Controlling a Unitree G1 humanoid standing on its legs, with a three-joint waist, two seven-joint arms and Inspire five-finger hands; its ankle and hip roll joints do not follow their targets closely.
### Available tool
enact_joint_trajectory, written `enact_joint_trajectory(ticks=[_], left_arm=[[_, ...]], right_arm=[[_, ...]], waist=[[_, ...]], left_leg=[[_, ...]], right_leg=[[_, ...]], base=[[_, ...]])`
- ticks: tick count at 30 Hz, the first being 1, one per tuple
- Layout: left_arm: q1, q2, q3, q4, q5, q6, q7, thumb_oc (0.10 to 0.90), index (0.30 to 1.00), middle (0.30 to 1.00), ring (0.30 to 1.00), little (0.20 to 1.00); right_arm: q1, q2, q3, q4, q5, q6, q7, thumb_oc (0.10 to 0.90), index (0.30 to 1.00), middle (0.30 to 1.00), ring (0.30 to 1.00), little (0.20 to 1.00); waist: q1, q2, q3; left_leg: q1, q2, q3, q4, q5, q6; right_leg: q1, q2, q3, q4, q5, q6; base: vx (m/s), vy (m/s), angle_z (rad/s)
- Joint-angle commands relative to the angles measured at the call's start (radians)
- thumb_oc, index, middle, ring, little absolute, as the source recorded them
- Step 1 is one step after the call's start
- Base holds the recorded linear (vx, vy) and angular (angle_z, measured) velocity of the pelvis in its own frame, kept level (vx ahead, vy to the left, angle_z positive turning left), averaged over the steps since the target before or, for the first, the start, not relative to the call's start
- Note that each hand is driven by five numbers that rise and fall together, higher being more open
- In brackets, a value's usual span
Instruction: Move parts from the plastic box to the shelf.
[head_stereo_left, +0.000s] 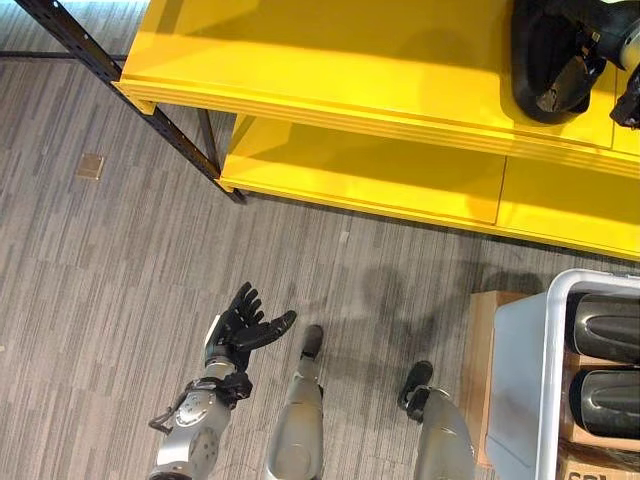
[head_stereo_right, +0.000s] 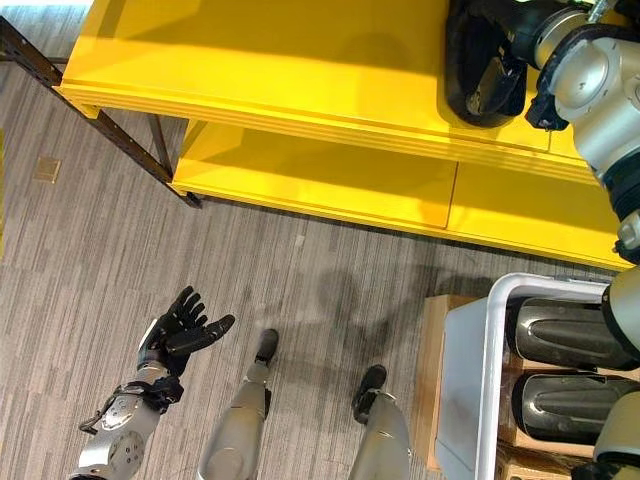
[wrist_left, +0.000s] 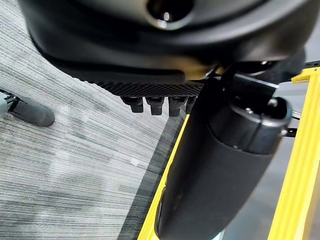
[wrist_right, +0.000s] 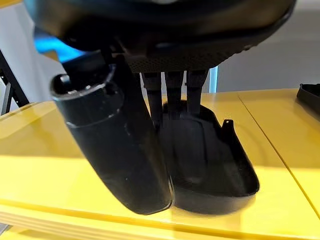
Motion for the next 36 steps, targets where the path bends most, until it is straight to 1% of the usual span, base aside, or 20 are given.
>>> enact_joint_trajectory(ticks=[1,8,14,18,21,25,28,30,31,32,33,34,35,36], left_arm=[[0.005,0.097,0.002,-0.096,-0.011,-0.090,-0.013,0.900,1.000,1.000,1.000,1.000],[0.003,0.099,0.002,-0.098,-0.010,-0.091,-0.012,0.900,1.000,1.000,1.000,1.000],[-0.004,0.098,-0.001,-0.087,-0.008,-0.090,-0.014,0.900,1.000,1.000,1.000,1.000],[-0.010,0.101,-0.006,-0.084,-0.004,-0.084,-0.016,0.900,1.000,1.000,1.000,1.000],[-0.025,0.098,-0.014,-0.077,0.005,-0.077,-0.007,0.900,1.000,1.000,1.000,1.000],[-0.040,0.084,-0.022,-0.067,0.019,-0.066,0.003,0.900,1.000,1.000,1.000,1.000],[-0.039,0.085,-0.025,-0.071,0.031,-0.056,0.003,0.900,1.000,1.000,1.000,1.000],[-0.036,0.087,-0.025,-0.077,0.037,-0.051,-0.003,0.900,1.000,1.000,1.000,1.000],[-0.032,0.085,-0.021,-0.085,0.055,-0.045,-0.003,0.900,1.000,1.000,1.000,1.000],[-0.032,0.086,-0.022,-0.085,0.055,-0.045,-0.003,0.900,1.000,1.000,1.000,1.000],[-0.031,0.085,-0.021,-0.085,0.065,-0.043,-0.005,0.900,1.000,1.000,1.000,1.000],[-0.030,0.075,-0.017,-0.078,0.075,-0.038,-0.006,0.900,1.000,1.000,1.000,1.000],[-0.029,0.078,-0.018,-0.078,0.075,-0.038,-0.006,0.900,1.000,1.000,1.000,1.000],[-0.026,0.072,-0.014,-0.075,0.093,-0.035,-0.007,0.900,1.000,1.000,1.000,1.000]], right_arm=[[-0.195,-0.008,0.019,0.040,-0.002,-0.012,-0.087,0.900,1.000,1.000,1.000,1.000],[-0.192,-0.006,0.018,0.017,-0.001,-0.015,-0.091,0.900,1.000,1.000,1.000,1.000],[-0.180,-0.015,0.016,-0.039,-0.005,-0.014,-0.092,0.900,1.000,1.000,1.000,1.000],[-0.150,-0.025,-0.003,-0.095,0.006,-0.013,-0.089,0.900,1.000,1.000,1.000,1.000],[-0.068,-0.023,-0.097,-0.154,0.030,0.003,-0.116,0.900,1.000,1.000,1.000,1.000],[0.080,0.004,-0.264,-0.271,0.095,0.002,-0.138,0.900,1.000,1.000,1.000,1.000],[0.184,0.021,-0.348,-0.337,0.092,0.005,-0.148,0.900,1.000,1.000,1.000,1.000],[0.212,0.021,-0.360,-0.364,0.083,0.006,-0.140,0.900,1.000,1.000,1.000,1.000],[0.279,0.018,-0.406,-0.407,0.065,0.004,-0.142,0.900,1.000,1.000,1.000,1.000],[0.281,0.017,-0.408,-0.407,0.065,0.004,-0.142,0.900,1.000,1.000,1.000,1.000],[0.319,0.020,-0.432,-0.432,0.060,0.001,-0.139,0.900,1.000,1.000,1.000,1.000],[0.385,0.025,-0.482,-0.476,0.040,-0.002,-0.139,0.900,1.000,1.000,1.000,1.000],[0.394,0.025,-0.490,-0.480,0.038,0.000,-0.139,0.900,1.000,1.000,1.000,1.000],[0.482,0.032,-0.546,-0.522,0.023,-0.003,-0.133,0.900,1.000,1.000,1.000,1.000]], waist=[[0.034,-0.029,-0.081],[0.032,-0.030,-0.080],[0.024,-0.036,-0.078],[0.019,-0.043,-0.084],[0.005,-0.050,-0.094],[-0.019,-0.050,-0.109],[-0.034,-0.057,-0.130],[-0.038,-0.059,-0.138],[-0.051,-0.063,-0.155],[-0.051,-0.064,-0.154],[-0.057,-0.065,-0.164],[-0.069,-0.065,-0.182],[-0.067,-0.067,-0.181],[-0.078,-0.068,-0.198]], left_leg=[[0.101,0.096,-0.022,-0.024,-0.055,0.001],[0.104,0.093,-0.024,-0.026,-0.057,0.000],[0.111,0.090,-0.024,-0.016,-0.063,0.000],[0.126,0.085,-0.022,-0.010,-0.073,0.001],[0.144,0.077,-0.016,-0.003,-0.086,0.004],[0.186,0.071,-0.005,-0.014,-0.095,0.005],[0.226,0.070,0.011,-0.035,-0.098,0.007],[0.242,0.070,0.014,-0.045,-0.099,0.007],[0.273,0.072,0.026,-0.061,-0.102,0.008],[0.274,0.072,0.026,-0.062,-0.102,0.008],[0.289,0.073,0.033,-0.071,-0.103,0.009],[0.314,0.073,0.043,-0.084,-0.105,0.009],[0.317,0.073,0.044,-0.086,-0.104,0.009],[0.340,0.074,0.054,-0.097,-0.106,0.009]], right_leg=[[0.034,0.006,0.080,-0.104,0.103,0.053],[0.035,0.007,0.082,-0.109,0.106,0.054],[0.051,0.004,0.081,-0.115,0.108,0.055],[0.074,0.003,0.081,-0.126,0.114,0.057],[0.101,0.002,0.086,-0.149,0.128,0.060],[0.153,0.001,0.087,-0.199,0.146,0.066],[0.198,0.001,0.086,-0.248,0.165,0.072],[0.216,0.002,0.088,-0.266,0.172,0.075],[0.249,-0.001,0.088,-0.299,0.183,0.080],[0.250,-0.001,0.088,-0.299,0.183,0.080],[0.268,-0.003,0.090,-0.317,0.189,0.084],[0.294,-0.006,0.092,-0.345,0.198,0.088],[0.297,-0.005,0.092,-0.348,0.199,0.088],[0.322,-0.007,0.091,-0.369,0.203,0.092]], base=[[0.00,0.000,0.00],[0.00,0.000,0.00],[0.00,0.000,0.00],[0.00,0.008,0.00],[0.00,0.040,0.00],[0.03,0.046,-0.01],[0.05,0.056,-0.05],[0.05,0.052,-0.14],[0.04,0.043,-0.22],[0.07,0.062,-0.18],[0.07,0.058,-0.14],[0.07,0.059,-0.09],[0.08,0.077,-0.15],[0.06,0.060,-0.17]])
